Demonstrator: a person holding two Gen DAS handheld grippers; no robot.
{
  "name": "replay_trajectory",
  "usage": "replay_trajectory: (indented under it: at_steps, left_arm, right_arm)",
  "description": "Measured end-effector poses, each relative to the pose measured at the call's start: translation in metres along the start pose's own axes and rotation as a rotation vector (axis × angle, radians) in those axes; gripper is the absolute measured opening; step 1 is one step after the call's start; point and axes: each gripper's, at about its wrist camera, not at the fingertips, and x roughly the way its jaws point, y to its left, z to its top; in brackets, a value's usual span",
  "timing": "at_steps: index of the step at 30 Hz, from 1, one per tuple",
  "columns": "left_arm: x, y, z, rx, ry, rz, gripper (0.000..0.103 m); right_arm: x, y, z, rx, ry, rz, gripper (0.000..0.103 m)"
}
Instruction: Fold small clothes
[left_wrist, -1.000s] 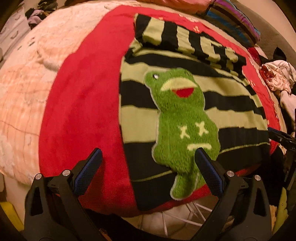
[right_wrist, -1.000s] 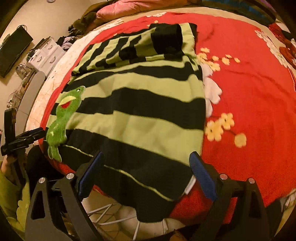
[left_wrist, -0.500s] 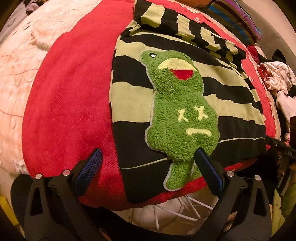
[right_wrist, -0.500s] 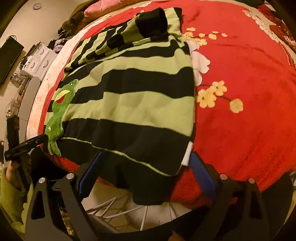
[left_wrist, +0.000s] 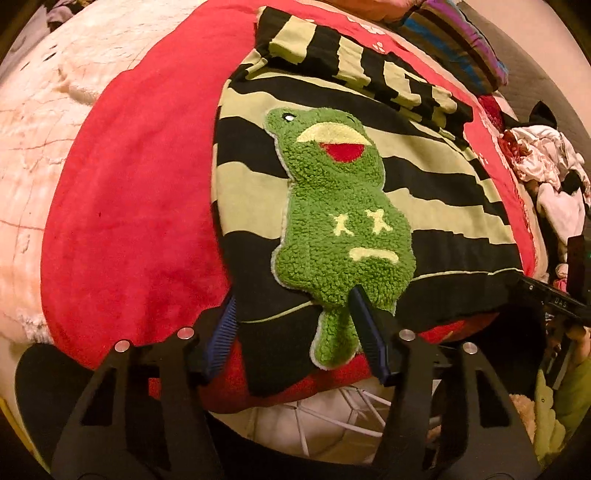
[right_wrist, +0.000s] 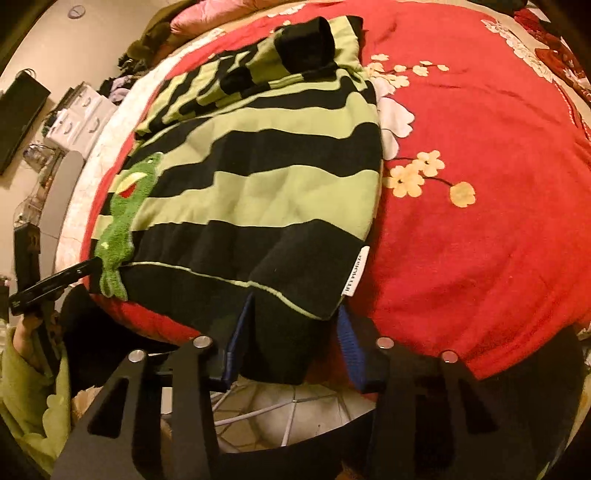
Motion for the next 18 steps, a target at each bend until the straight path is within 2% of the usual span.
replay_trajectory:
  at_steps: [5,7,8,9,12,13,14,15,16,17,18]
  left_arm:
    - [0.012,0.005,-0.003,-0.031,0.048,-0.016,0.056]
    - [0.014,0.001,-0.004,-0.014,0.054,-0.012,0.061]
    - [0.016,-0.001,-0.005,-0.007,0.056,-0.008,0.062]
    - [0.017,-0.002,-0.005,-0.003,0.058,-0.006,0.063]
    - [0.017,-0.001,-0.006,0.007,0.056,0.000,0.061]
    - [0.016,-0.001,-0.006,0.007,0.052,0.004,0.051]
    - [0.013,-0.001,-0.006,0.007,0.044,0.000,0.047]
    - [0.012,-0.001,-0.005,0.005,0.037,-0.008,0.036]
    - [0.008,-0.001,-0.005,0.002,0.024,-0.014,0.021]
    - [0.004,-0.001,-0.003,0.000,0.010,-0.018,0.010]
    - [-0.001,0.000,-0.002,-0.004,-0.006,-0.024,0.005]
  right_arm:
    - [0.007,0.003,0.001,-0.008,0.026,0.011,0.043]
    - [0.011,0.002,0.002,-0.002,0.041,0.018,0.055]
    - [0.013,0.001,0.002,0.005,0.048,0.015,0.066]
    - [0.017,0.000,0.002,0.014,0.063,0.010,0.068]
    - [0.029,-0.008,-0.001,0.059,0.117,0.024,0.068]
    - [0.028,-0.009,-0.001,0.065,0.111,0.033,0.066]
    - [0.027,-0.010,-0.001,0.066,0.107,0.036,0.053]
    - [0.026,-0.011,-0.001,0.070,0.103,0.039,0.042]
    - [0.023,-0.013,-0.001,0.078,0.092,0.054,0.037]
    - [0.020,-0.013,0.000,0.081,0.080,0.082,0.029]
    - [0.017,-0.013,0.001,0.080,0.071,0.099,0.023]
